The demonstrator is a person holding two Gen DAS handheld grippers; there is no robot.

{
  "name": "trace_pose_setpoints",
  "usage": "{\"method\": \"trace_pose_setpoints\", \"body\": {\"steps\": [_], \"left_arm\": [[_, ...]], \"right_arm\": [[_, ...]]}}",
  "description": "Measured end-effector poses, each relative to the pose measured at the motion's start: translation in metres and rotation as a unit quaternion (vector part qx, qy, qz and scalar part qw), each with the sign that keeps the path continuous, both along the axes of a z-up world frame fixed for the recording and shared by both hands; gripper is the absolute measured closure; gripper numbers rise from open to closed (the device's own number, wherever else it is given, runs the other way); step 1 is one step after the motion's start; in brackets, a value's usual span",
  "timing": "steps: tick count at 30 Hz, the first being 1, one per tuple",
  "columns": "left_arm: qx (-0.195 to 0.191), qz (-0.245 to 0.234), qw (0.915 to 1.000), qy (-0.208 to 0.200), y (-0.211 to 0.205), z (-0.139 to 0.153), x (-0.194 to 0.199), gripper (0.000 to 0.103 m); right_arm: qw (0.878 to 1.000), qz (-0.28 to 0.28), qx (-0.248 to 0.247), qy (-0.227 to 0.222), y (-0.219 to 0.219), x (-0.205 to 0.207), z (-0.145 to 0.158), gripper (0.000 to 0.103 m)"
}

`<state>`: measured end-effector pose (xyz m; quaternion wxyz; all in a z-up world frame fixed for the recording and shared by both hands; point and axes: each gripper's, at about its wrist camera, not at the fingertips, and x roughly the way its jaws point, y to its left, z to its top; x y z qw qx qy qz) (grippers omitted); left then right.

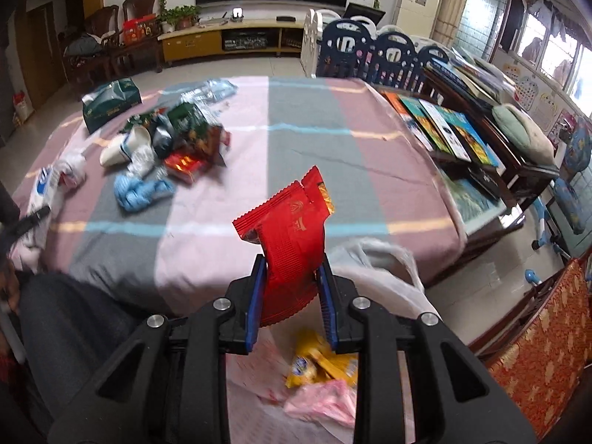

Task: Collect trash
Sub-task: 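Carry the red wrapper and ointment box over the wastebasket and release both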

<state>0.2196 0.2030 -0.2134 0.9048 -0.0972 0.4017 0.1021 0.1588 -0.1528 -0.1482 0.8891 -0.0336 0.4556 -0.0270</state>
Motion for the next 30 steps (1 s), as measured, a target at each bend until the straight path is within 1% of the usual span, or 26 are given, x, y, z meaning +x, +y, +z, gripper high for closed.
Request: {"method": "trace_pose_setpoints", "body": {"steps": [2,5,7,8,9,10,11,13,15,17,19,20,21,22,24,26,27,28,29,30], "left_arm": [[-0.019,-0.008,0.9996,-0.021,-0.003,0.012,-0.007,0.063],[-0.026,-0.028,0.9984,-0.042,-0.015,0.032,-0.015,0.063],[-0.038,-0.054,0.9967,-0.047,-0.029,0.042,-0.021,0.063],[-0.048,-0.065,0.9957,-0.045,-0.035,0.044,-0.022,0.063],[-0.067,-0.082,0.9936,-0.038,-0.043,0.046,-0.023,0.063],[-0.082,-0.099,0.9913,-0.03,-0.053,0.046,-0.025,0.063],[-0.091,-0.115,0.9889,-0.022,-0.063,0.046,-0.025,0.063],[-0.095,-0.156,0.9832,-0.007,-0.089,0.044,-0.027,0.063],[-0.097,-0.209,0.9731,0.006,-0.124,0.042,-0.031,0.063],[-0.11,-0.26,0.9591,0.019,-0.156,0.042,-0.035,0.063],[-0.125,-0.324,0.9372,0.033,-0.193,0.04,-0.04,0.063],[-0.128,-0.359,0.9236,0.044,-0.212,0.039,-0.043,0.063],[-0.127,-0.397,0.9071,0.057,-0.236,0.037,-0.047,0.063],[-0.12,-0.425,0.8949,0.064,-0.255,0.034,-0.053,0.063],[-0.097,-0.49,0.8628,0.081,-0.296,0.027,-0.067,0.063],[-0.07,-0.535,0.837,0.09,-0.326,0.018,-0.08,0.061],[-0.057,-0.547,0.83,0.095,-0.336,0.013,-0.084,0.053],[-0.033,-0.552,0.8272,0.098,-0.346,0.008,-0.088,0.037],[-0.014,-0.551,0.8291,0.096,-0.35,0.005,-0.09,0.032],[0.0,-0.548,0.8313,0.092,-0.351,0.003,-0.091,0.031]], "right_arm": [[1.0,-0.002,0.003,0.019,-0.012,-0.008,-0.01,0.075],[0.997,-0.01,0.029,0.07,-0.03,-0.018,-0.039,0.074],[0.993,-0.024,0.052,0.107,-0.039,-0.022,-0.059,0.065],[0.99,-0.035,0.063,0.118,-0.044,-0.023,-0.067,0.053],[0.989,-0.043,0.071,0.118,-0.046,-0.024,-0.07,0.04],[0.989,-0.053,0.082,0.112,-0.049,-0.025,-0.071,0.036],[0.989,-0.059,0.092,0.105,-0.053,-0.026,-0.069,0.033],[0.988,-0.068,0.112,0.086,-0.061,-0.027,-0.064,0.032],[0.988,-0.084,0.116,0.063,-0.072,-0.027,-0.053,0.032],[0.987,-0.102,0.12,0.038,-0.085,-0.028,-0.044,0.031],[0.984,-0.124,0.13,0.012,-0.102,-0.031,-0.033,0.031],[0.982,-0.133,0.134,0.005,-0.11,-0.032,-0.03,0.03],[0.98,-0.145,0.138,-0.004,-0.119,-0.034,-0.026,0.03],[0.977,-0.158,0.142,-0.012,-0.129,-0.036,-0.023,0.03],[0.972,-0.178,0.152,-0.02,-0.145,-0.039,-0.02,0.03],[0.967,-0.195,0.161,-0.025,-0.158,-0.043,-0.02,0.03],[0.965,-0.202,0.165,-0.026,-0.164,-0.045,-0.02,0.03],[0.963,-0.209,0.168,-0.027,-0.168,-0.047,-0.022,0.03],[0.961,-0.215,0.17,-0.025,-0.171,-0.048,-0.024,0.029],[0.96,-0.22,0.174,-0.023,-0.174,-0.049,-0.027,0.028]]}}
